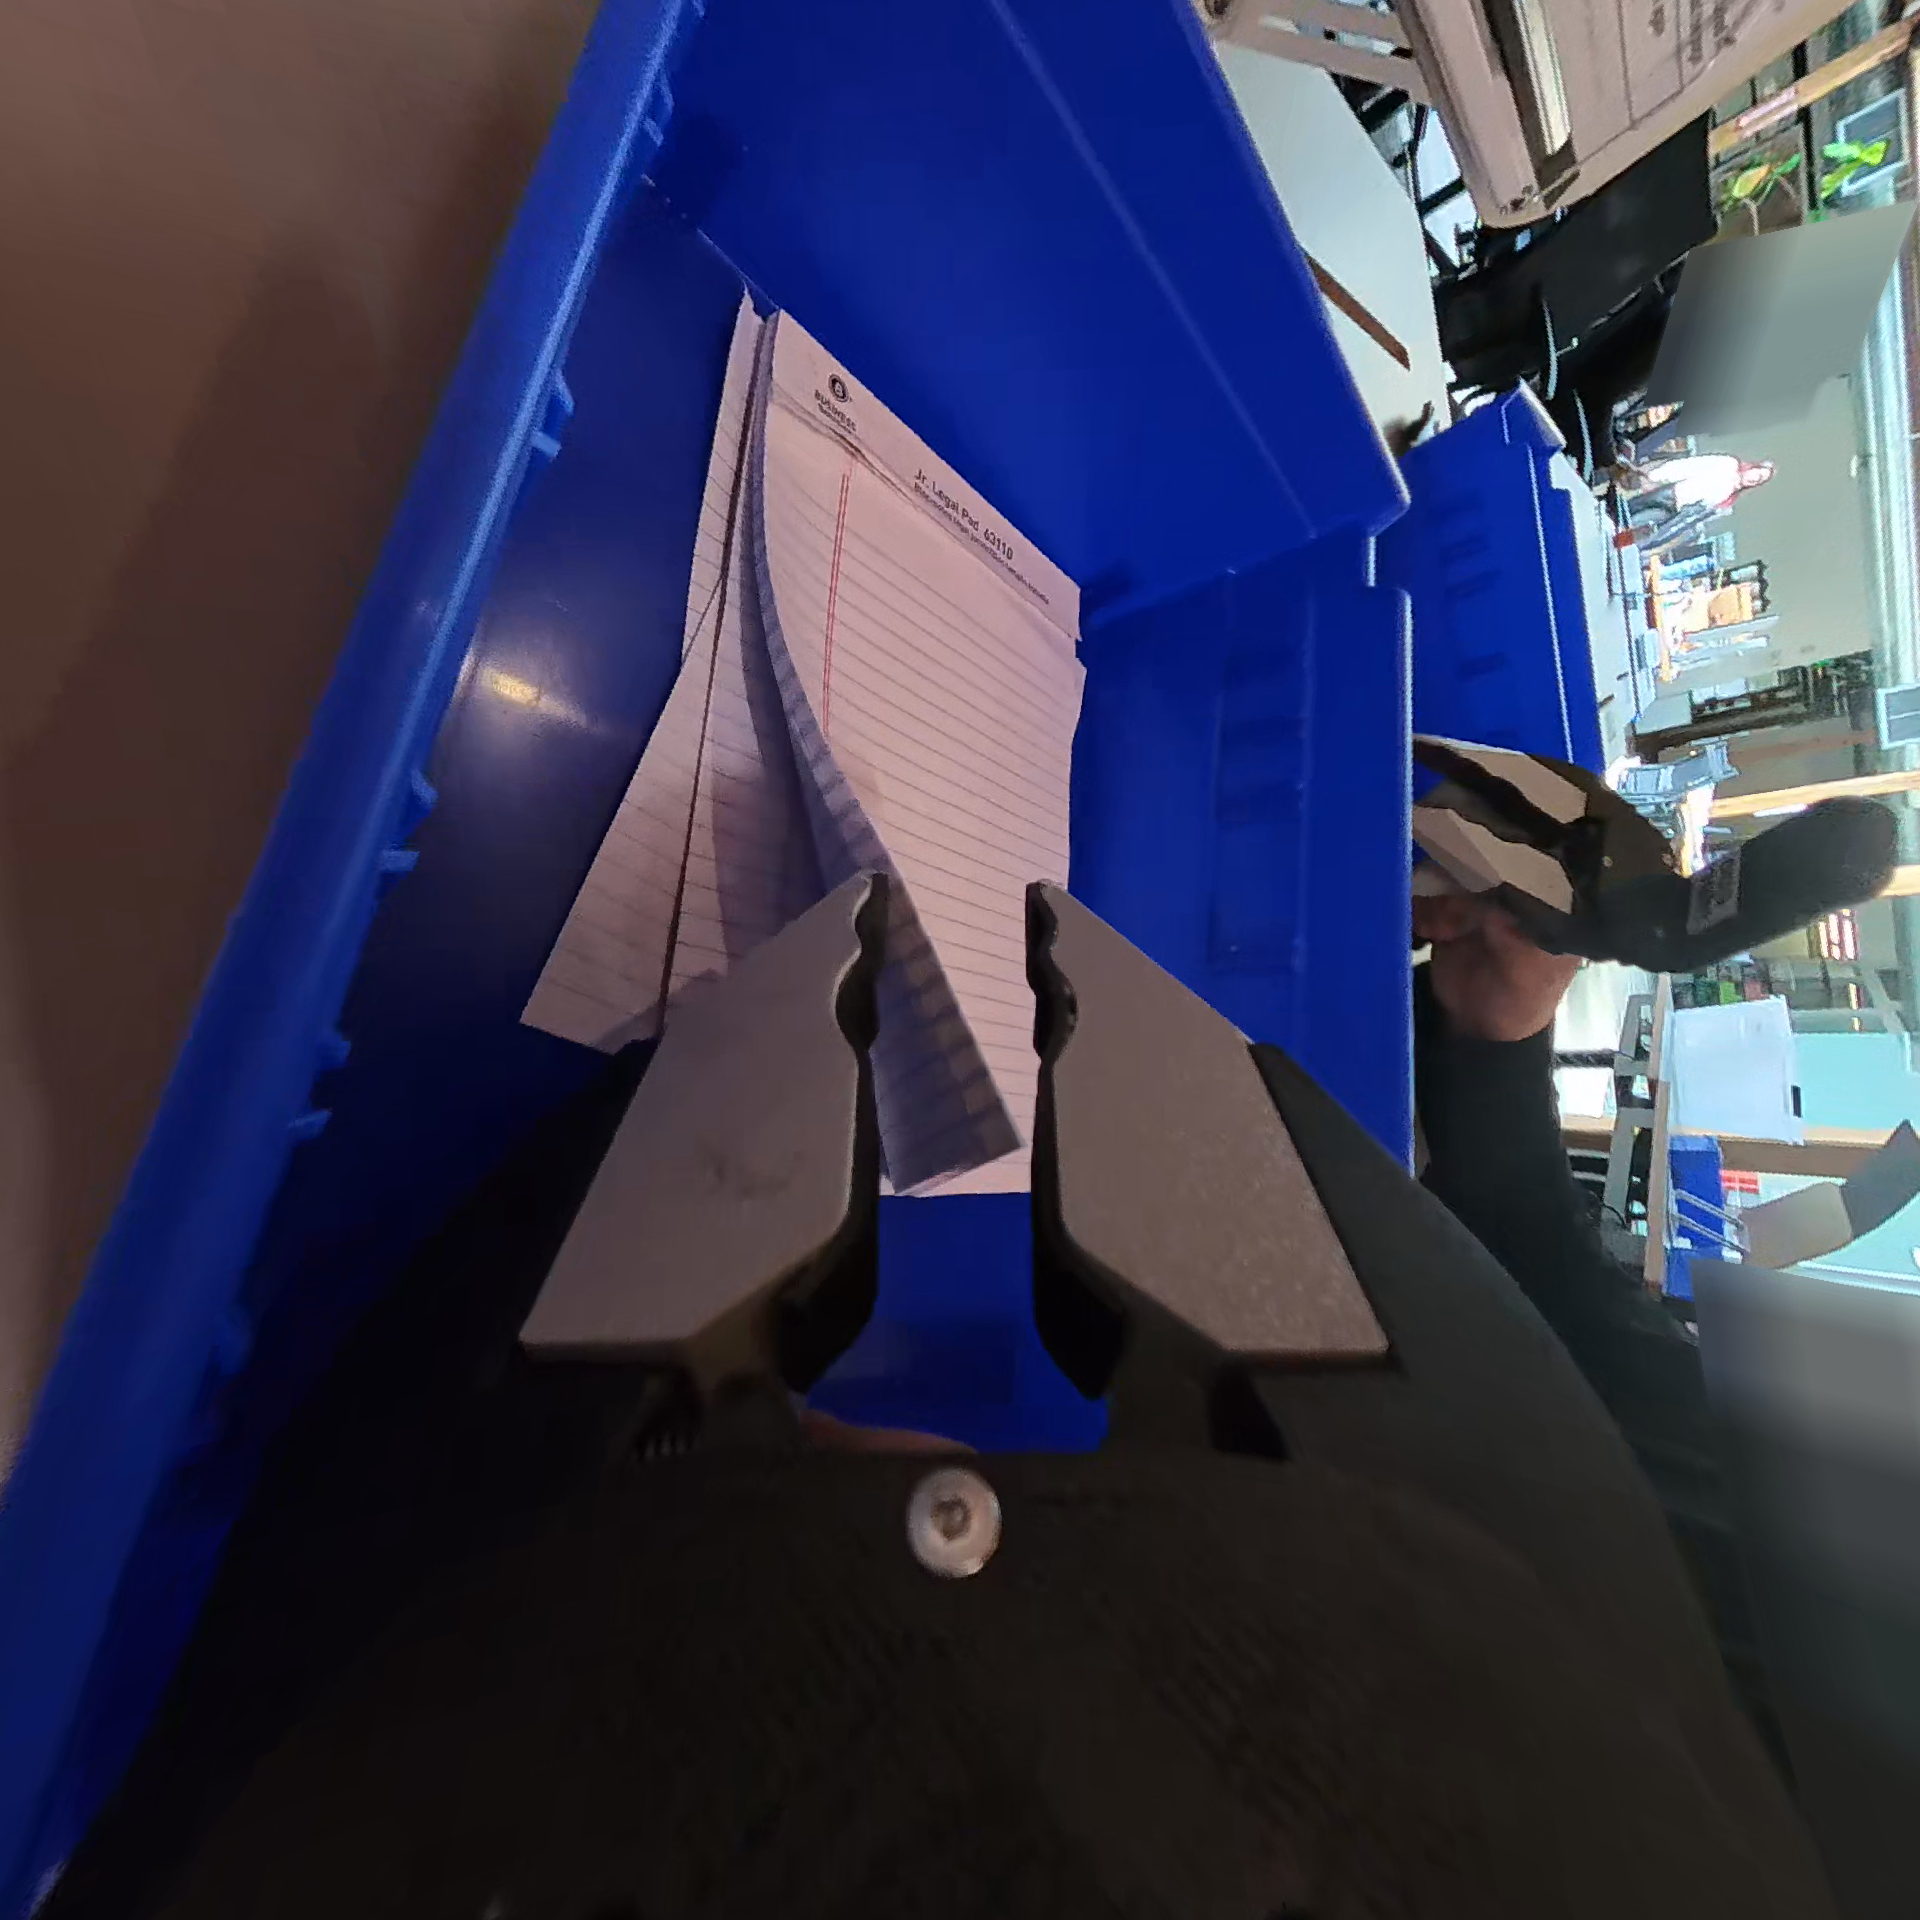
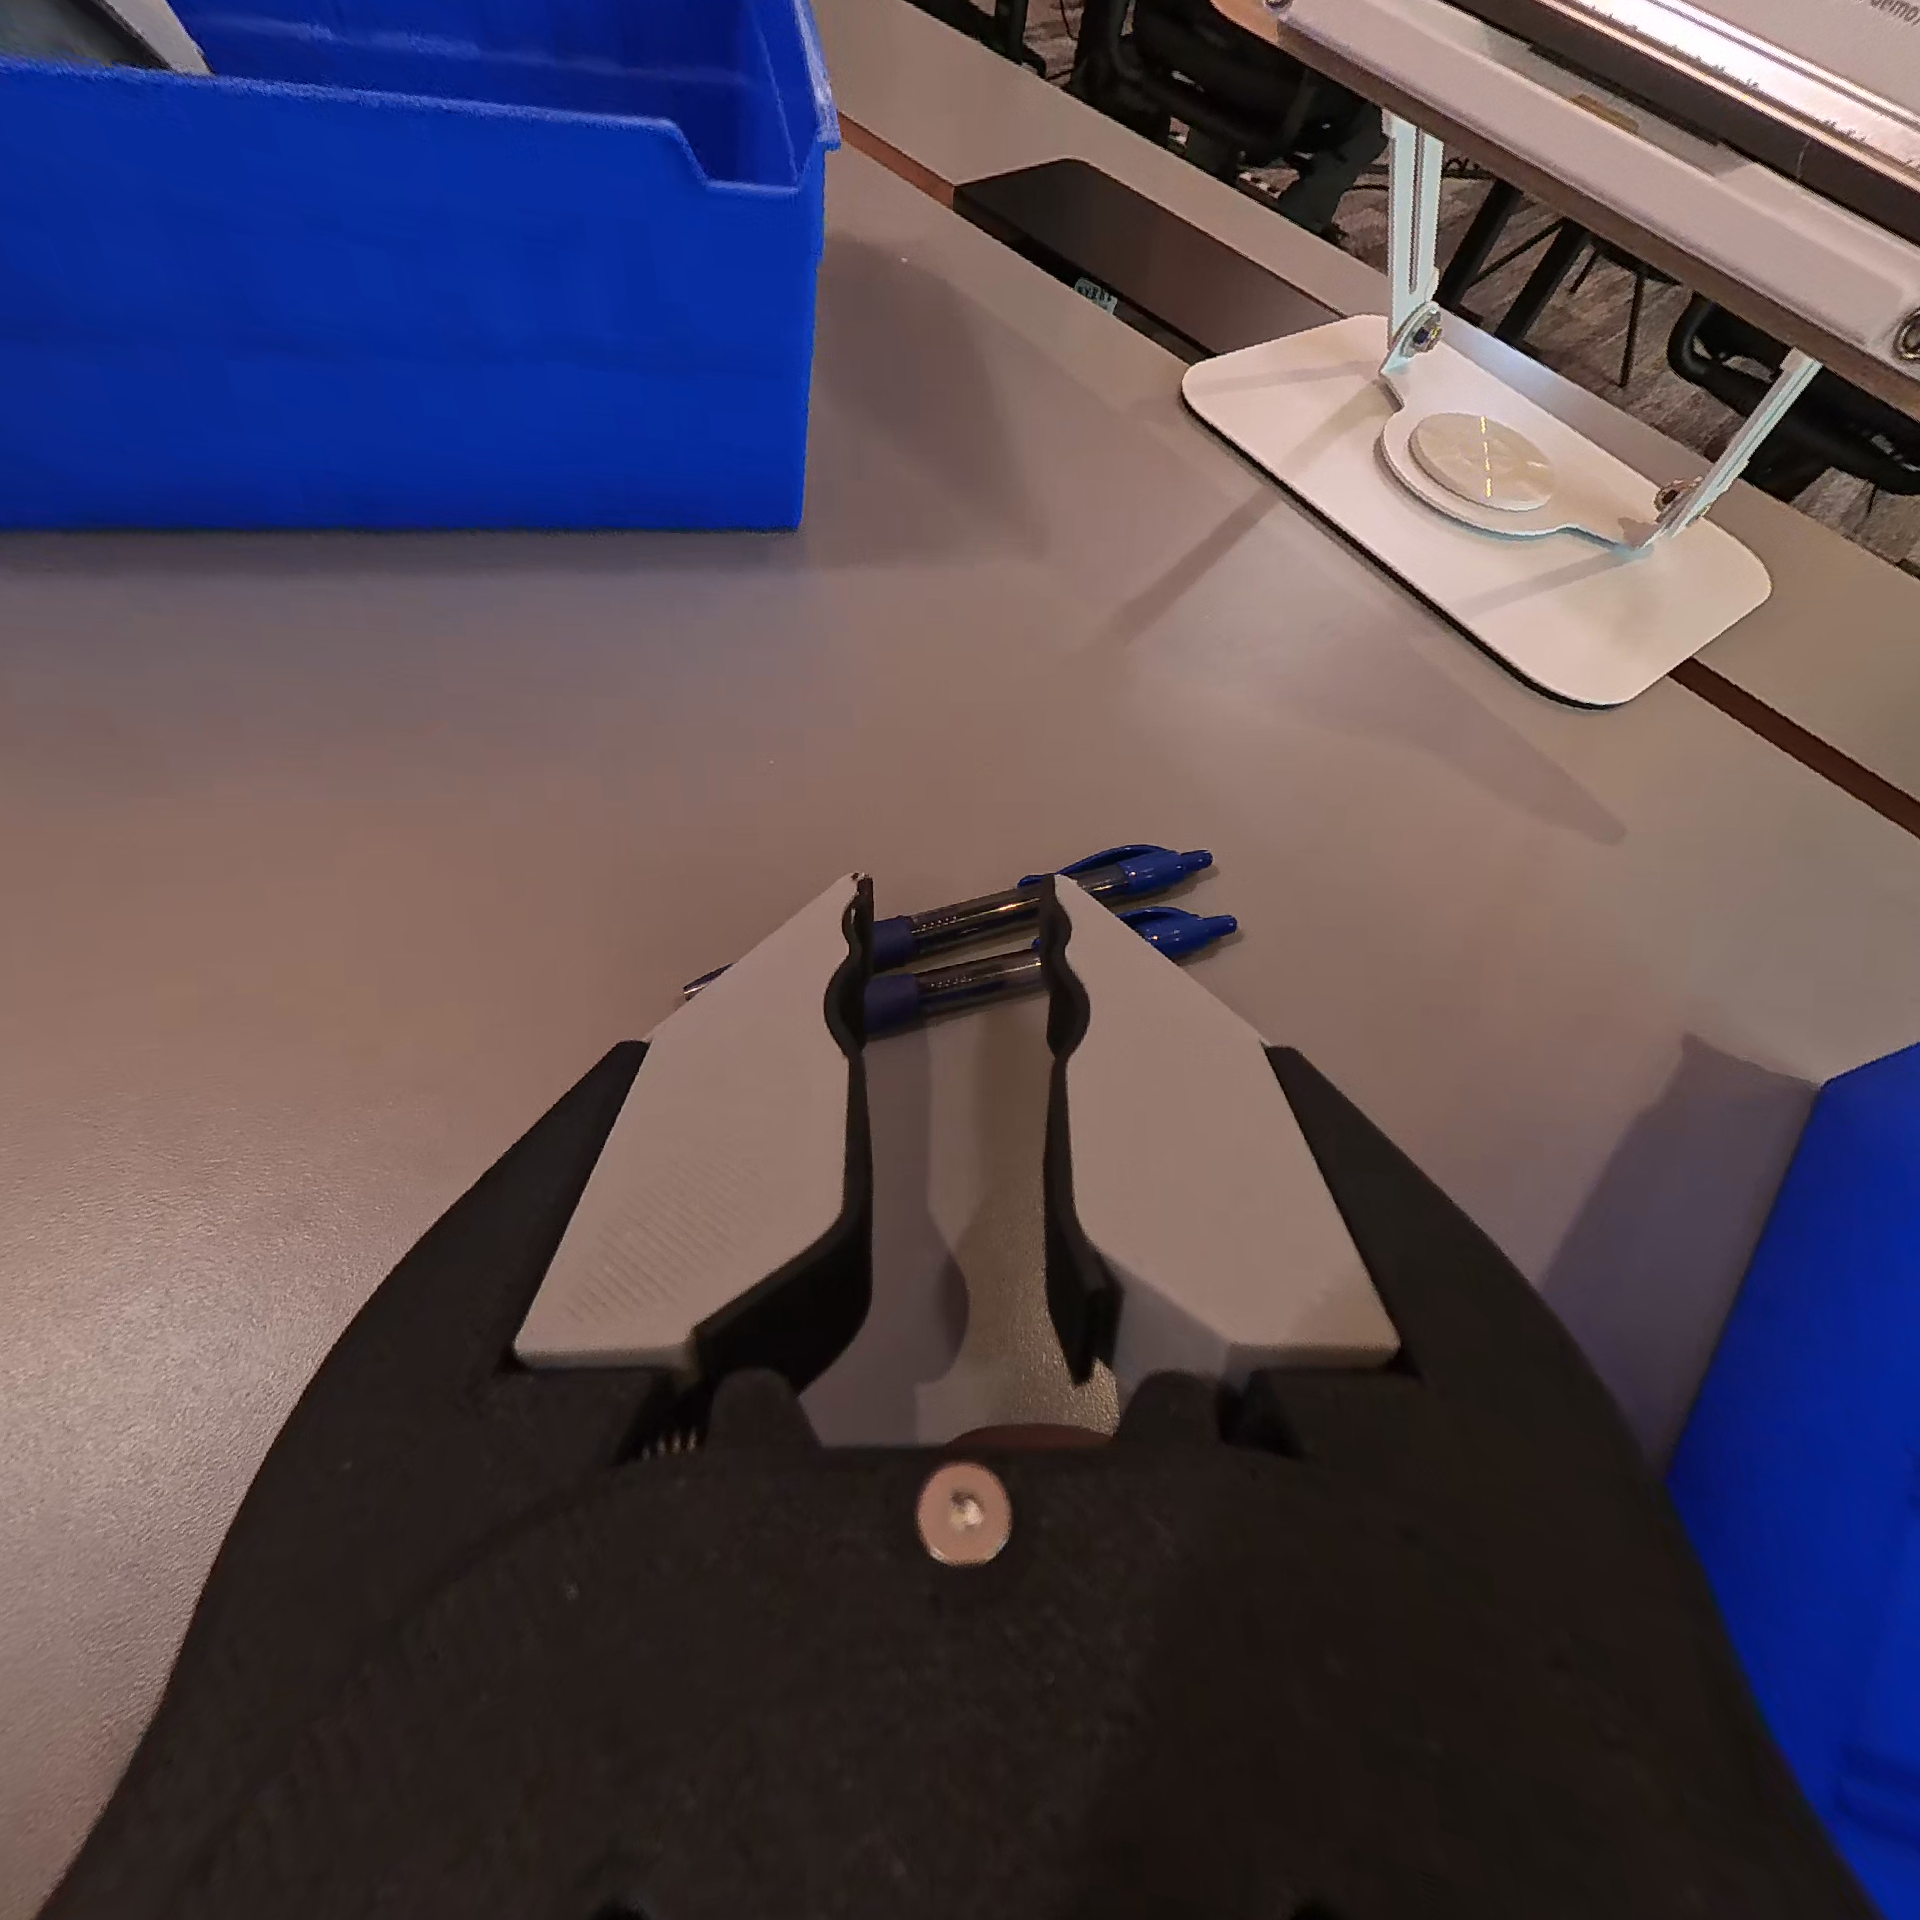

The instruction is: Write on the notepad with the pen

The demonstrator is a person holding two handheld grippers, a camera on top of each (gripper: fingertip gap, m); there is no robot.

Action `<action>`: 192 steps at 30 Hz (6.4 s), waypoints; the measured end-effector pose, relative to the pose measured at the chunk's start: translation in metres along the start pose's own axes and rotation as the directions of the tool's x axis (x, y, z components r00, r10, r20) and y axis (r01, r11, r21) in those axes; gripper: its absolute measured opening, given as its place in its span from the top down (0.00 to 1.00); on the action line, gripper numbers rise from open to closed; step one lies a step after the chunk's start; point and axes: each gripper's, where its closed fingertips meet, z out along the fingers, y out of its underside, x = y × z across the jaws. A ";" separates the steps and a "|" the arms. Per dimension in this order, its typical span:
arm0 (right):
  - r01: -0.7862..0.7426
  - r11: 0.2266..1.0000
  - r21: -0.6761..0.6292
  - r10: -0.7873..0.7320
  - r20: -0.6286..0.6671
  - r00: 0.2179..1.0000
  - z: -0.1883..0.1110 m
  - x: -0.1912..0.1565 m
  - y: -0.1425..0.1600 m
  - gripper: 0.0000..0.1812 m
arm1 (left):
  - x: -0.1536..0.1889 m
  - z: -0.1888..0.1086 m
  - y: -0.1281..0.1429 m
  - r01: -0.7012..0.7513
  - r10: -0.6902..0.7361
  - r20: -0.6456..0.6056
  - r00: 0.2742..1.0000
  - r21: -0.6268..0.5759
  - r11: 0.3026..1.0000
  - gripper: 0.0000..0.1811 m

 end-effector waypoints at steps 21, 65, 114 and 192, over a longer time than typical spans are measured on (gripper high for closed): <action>0.020 1.000 0.010 -0.020 -0.002 1.000 -0.002 -0.002 -0.004 0.85 | -0.017 0.011 0.035 -0.124 0.168 0.179 0.969 -0.238 0.963 0.74; 0.159 0.983 0.090 -0.182 0.421 0.889 0.008 -0.139 -0.019 0.94 | 0.122 -0.105 -0.051 -0.403 0.386 0.129 0.913 0.416 0.815 1.00; -0.642 0.758 0.114 0.220 0.882 0.417 -0.069 -0.058 -0.149 0.63 | 0.324 -0.053 0.044 -0.648 0.723 -0.248 0.645 0.323 0.690 0.99; -0.064 0.921 -0.383 0.112 0.105 0.988 0.044 0.010 0.021 0.96 | 0.137 0.157 0.145 -0.630 0.643 0.068 0.763 -0.145 0.763 1.00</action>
